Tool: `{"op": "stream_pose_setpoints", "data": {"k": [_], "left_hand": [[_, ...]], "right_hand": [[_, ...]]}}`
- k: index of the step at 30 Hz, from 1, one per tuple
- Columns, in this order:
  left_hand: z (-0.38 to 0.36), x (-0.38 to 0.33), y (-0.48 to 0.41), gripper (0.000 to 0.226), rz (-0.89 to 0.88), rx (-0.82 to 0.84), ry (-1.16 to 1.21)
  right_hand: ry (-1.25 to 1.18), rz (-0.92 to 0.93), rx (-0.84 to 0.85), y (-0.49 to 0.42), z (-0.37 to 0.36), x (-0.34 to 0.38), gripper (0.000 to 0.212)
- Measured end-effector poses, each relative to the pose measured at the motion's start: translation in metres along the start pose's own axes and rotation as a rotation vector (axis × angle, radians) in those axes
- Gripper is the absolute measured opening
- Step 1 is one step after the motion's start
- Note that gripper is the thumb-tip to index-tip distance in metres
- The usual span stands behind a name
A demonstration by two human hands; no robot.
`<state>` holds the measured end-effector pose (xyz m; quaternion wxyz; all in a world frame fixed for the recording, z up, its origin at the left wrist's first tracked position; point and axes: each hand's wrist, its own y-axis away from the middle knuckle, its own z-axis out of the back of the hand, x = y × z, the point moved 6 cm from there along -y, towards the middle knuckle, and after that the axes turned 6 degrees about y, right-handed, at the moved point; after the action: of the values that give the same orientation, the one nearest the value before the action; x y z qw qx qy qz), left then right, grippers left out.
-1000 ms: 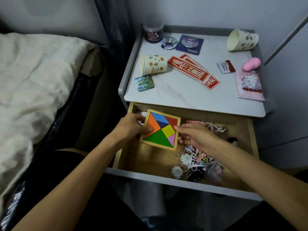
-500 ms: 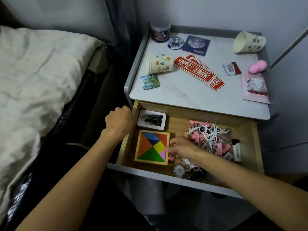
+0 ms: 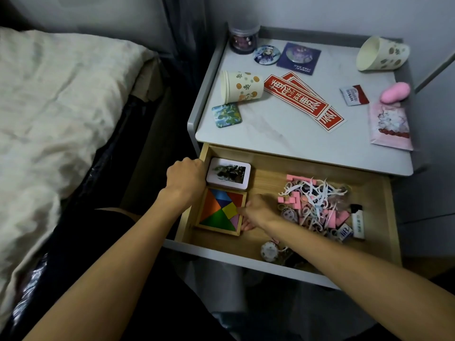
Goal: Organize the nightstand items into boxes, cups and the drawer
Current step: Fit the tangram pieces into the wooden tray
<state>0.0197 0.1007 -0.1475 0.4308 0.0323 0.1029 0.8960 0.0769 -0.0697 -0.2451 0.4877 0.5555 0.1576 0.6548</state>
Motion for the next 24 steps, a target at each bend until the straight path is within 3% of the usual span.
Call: {"op": "stream_pose_setpoints", "data": {"k": [6,14,19,24], "left_hand": [[-0.001,-0.001,0.001,0.015,-0.012,-0.016,-0.005],[-0.001,0.001,0.002,0.014,-0.02,-0.004,0.012],[0.002,-0.003,0.005,0.018,-0.012,0.023,-0.039],[0.007,-0.006,0.009,0.022,0.004,0.049,-0.068]], "right_hand": [[0.268,0.126,-0.089,-0.001,0.006,0.009,0.03],[0.423,0.18,-0.213,-0.003,0.005,0.012,0.02],[0.366,0.228,-0.175,0.018,0.002,0.02,0.087],[0.722,0.378,-0.083,0.037,-0.008,0.026,0.072]]}}
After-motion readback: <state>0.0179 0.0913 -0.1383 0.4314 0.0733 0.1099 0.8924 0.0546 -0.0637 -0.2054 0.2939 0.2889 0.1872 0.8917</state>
